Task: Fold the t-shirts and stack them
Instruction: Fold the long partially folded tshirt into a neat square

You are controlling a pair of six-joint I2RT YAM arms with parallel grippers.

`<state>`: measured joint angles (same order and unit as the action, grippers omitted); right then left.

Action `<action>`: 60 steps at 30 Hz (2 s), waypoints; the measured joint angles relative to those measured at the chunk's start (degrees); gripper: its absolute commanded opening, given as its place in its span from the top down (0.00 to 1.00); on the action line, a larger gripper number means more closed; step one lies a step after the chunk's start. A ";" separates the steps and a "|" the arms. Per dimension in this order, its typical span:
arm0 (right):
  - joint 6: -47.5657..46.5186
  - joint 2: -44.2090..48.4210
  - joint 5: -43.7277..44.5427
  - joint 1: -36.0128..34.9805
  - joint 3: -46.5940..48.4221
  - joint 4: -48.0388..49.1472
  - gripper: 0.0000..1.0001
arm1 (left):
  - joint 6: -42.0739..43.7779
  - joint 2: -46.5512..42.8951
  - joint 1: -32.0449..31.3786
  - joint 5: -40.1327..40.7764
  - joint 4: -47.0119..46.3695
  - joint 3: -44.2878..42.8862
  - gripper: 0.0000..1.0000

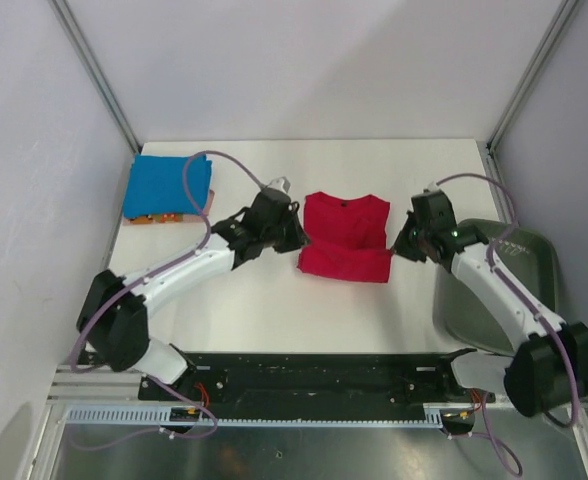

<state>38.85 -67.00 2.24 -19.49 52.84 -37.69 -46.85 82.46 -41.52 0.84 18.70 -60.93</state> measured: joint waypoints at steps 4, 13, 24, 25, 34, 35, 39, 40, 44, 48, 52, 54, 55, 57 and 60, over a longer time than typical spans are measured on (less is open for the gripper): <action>-2.19 -8.96 -0.81 3.72 7.34 4.04 1.00 | 1.75 7.91 3.06 -1.25 0.24 -8.63 1.00; -4.46 -35.50 -5.22 10.88 27.28 13.46 1.00 | 4.09 33.81 12.68 -7.32 -0.98 -36.22 1.00; -3.98 -65.75 -6.62 12.98 54.07 14.47 1.00 | 4.31 61.20 17.29 -12.92 -2.25 -56.96 1.00; -3.93 -66.64 -6.56 12.96 54.80 13.92 1.00 | 3.89 61.61 17.35 -13.53 -2.71 -57.02 1.00; -4.22 -67.49 -5.51 12.98 56.26 12.17 1.00 | 3.34 61.07 17.99 -13.03 -3.17 -56.46 1.00; -4.28 -67.49 -5.40 12.98 56.35 12.07 1.00 | 3.34 60.98 18.14 -13.05 -3.17 -56.33 1.00; -4.52 -67.49 -4.85 12.98 58.05 10.93 1.00 | 3.37 60.43 19.47 -13.18 -3.15 -55.98 1.00; -4.61 -67.49 -4.79 12.98 58.66 10.60 1.00 | 3.37 60.35 19.78 -13.22 -3.17 -55.98 1.00; -4.66 -67.49 -4.70 12.96 60.65 10.16 0.98 | 3.37 60.04 21.05 -13.66 -3.26 -55.98 1.00; -5.01 -67.49 -4.68 12.98 61.33 9.27 0.66 | 3.43 60.04 21.57 -14.69 -3.30 -55.98 0.65; -6.38 -67.49 -4.42 13.38 64.11 6.78 0.48 | 4.79 59.93 22.25 -15.06 -3.30 -55.93 0.36; -7.21 -67.36 -4.11 13.57 65.51 6.49 0.47 | 5.40 58.97 22.86 -15.04 -3.21 -54.90 0.35; -7.50 -67.10 -4.04 13.62 65.59 6.51 0.47 | 5.73 57.96 23.12 -15.02 -3.10 -53.99 0.37; -7.87 -66.18 -4.00 13.64 64.67 6.51 0.49 | 6.10 55.54 23.52 -15.02 -3.04 -51.95 0.46; -8.28 -62.58 -4.09 13.33 59.60 6.75 0.56 | 6.58 50.77 23.80 -15.13 -3.21 -48.33 0.61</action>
<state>30.57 -129.58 -1.85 -6.15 112.44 -30.94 -40.27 133.23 -17.72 -14.28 15.49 -109.25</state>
